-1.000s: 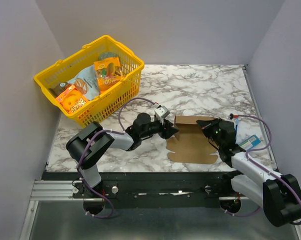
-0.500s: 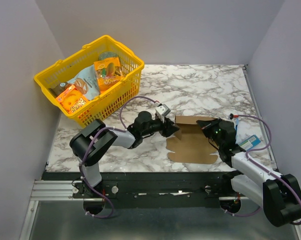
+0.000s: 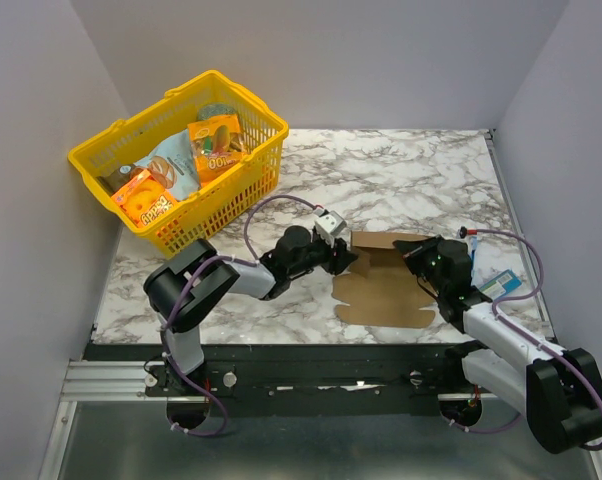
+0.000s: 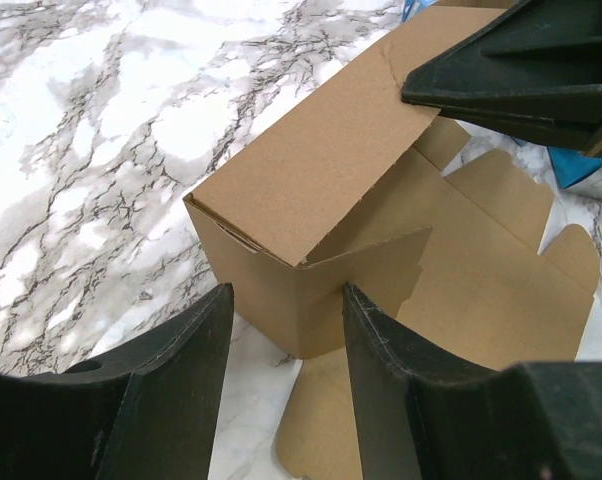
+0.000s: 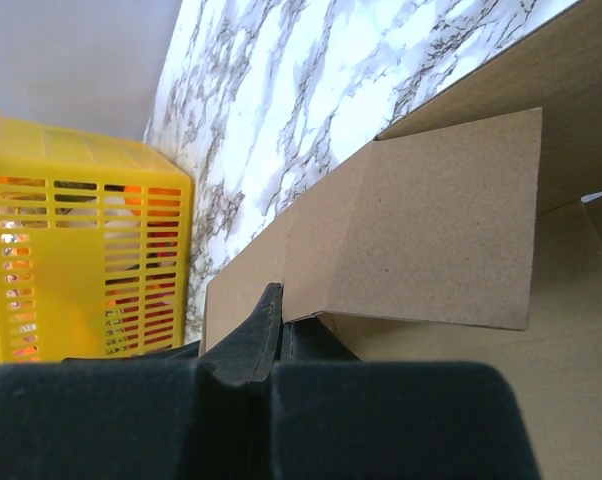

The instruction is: Fold the paper box

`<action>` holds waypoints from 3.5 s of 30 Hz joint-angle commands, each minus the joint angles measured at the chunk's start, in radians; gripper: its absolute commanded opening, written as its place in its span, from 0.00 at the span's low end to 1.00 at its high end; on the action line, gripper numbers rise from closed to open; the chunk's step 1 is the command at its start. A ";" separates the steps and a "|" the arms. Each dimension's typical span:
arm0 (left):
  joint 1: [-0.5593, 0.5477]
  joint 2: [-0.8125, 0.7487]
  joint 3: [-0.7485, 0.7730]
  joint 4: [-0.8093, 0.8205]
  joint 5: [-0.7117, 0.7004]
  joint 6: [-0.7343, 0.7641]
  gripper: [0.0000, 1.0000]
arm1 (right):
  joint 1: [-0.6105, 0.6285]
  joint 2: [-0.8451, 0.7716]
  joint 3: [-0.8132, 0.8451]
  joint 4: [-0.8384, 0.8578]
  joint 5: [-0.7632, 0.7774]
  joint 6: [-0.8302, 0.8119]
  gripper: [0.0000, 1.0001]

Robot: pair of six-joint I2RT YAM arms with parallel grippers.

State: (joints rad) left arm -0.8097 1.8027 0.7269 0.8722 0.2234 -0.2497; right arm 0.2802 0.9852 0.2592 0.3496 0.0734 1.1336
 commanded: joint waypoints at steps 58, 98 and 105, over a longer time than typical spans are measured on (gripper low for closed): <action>-0.086 0.185 0.046 0.211 -0.553 -0.085 0.42 | 0.005 -0.045 0.028 -0.159 -0.041 0.045 0.00; -0.134 0.224 0.091 0.053 -1.185 0.038 0.01 | 0.005 -0.054 0.021 -0.178 -0.023 0.061 0.00; -0.137 0.210 0.043 0.177 -1.070 0.043 0.19 | 0.005 -0.049 0.023 -0.175 -0.034 0.060 0.01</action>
State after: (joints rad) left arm -1.0172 1.9987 0.8139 1.0161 -0.6464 -0.2291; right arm 0.2955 0.9371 0.2928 0.2661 0.0086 1.2385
